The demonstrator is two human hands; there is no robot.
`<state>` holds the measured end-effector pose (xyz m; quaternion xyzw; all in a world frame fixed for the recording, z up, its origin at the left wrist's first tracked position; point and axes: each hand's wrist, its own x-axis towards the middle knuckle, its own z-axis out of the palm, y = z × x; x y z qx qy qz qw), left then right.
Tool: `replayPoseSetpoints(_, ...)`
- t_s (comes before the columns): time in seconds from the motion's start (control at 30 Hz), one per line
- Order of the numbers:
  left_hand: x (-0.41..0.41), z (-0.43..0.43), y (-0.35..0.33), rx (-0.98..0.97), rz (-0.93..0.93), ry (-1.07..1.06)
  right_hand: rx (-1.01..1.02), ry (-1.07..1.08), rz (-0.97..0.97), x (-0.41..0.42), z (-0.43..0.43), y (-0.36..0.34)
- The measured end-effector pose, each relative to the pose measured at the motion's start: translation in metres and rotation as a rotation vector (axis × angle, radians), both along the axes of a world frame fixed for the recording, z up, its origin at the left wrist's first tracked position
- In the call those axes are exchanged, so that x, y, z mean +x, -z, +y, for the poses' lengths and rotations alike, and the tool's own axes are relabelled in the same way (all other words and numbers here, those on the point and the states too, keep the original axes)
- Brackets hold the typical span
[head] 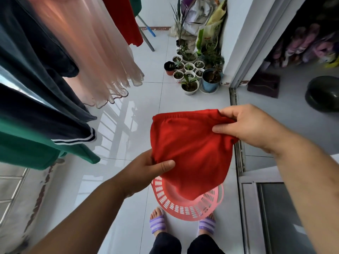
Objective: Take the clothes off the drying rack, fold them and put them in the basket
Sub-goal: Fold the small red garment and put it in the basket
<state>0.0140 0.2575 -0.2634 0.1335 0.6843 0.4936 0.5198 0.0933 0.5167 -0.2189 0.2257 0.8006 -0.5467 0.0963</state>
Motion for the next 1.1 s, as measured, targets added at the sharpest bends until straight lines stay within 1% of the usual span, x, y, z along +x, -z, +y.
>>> replayPoseSetpoints(0.1, -0.003, -0.001, -0.004, -0.027, 0.010, -0.022, 0.045, 0.035, 0.024, 0.000, 0.001, -0.002)
replayPoseSetpoints(0.17, -0.002, -0.003, -0.010, -0.013, 0.023, -0.040, 0.027, 0.066, 0.076, 0.002, 0.000, -0.006)
replayPoseSetpoints(0.27, -0.001, -0.005, -0.016, -0.002, 0.013, -0.094, -0.113, 0.171, 0.209, 0.000, -0.002, -0.002)
replayPoseSetpoints(0.37, 0.004, -0.001, -0.025, 0.037, -0.085, -0.207, -0.347, 0.381, 0.277, 0.004, -0.011, 0.018)
replayPoseSetpoints(0.43, 0.008, 0.003, -0.028, 0.023, -0.159, -0.337, -0.528, 0.445, 0.208, 0.013, -0.021, 0.041)
replayPoseSetpoints(0.57, 0.013, 0.009, -0.018, -0.061, -0.260, -0.567, -0.868, 0.308, -0.077, 0.051, -0.057, 0.092)
replayPoseSetpoints(0.63, 0.015, 0.010, -0.006, -0.096, -0.287, -0.620, -0.986, 0.286, -0.139, 0.068, -0.072, 0.111)
replayPoseSetpoints(0.73, 0.019, 0.009, 0.012, -0.158, -0.309, -0.627, -1.030, 0.192, -0.108, 0.080, -0.082, 0.124)
replayPoseSetpoints(0.87, 0.020, 0.009, 0.038, -0.203, -0.336, -0.617, -1.116, 0.191, -0.087, 0.084, -0.082, 0.140)
replayPoseSetpoints(1.0, 0.018, 0.007, 0.060, -0.281, -0.365, -0.575, -0.929, 0.278, -0.150, 0.088, -0.086, 0.161)
replayPoseSetpoints(1.1, 0.016, 0.004, 0.080, -0.347, -0.414, -0.517, -0.887, 0.319, -0.156, 0.089, -0.092, 0.174)
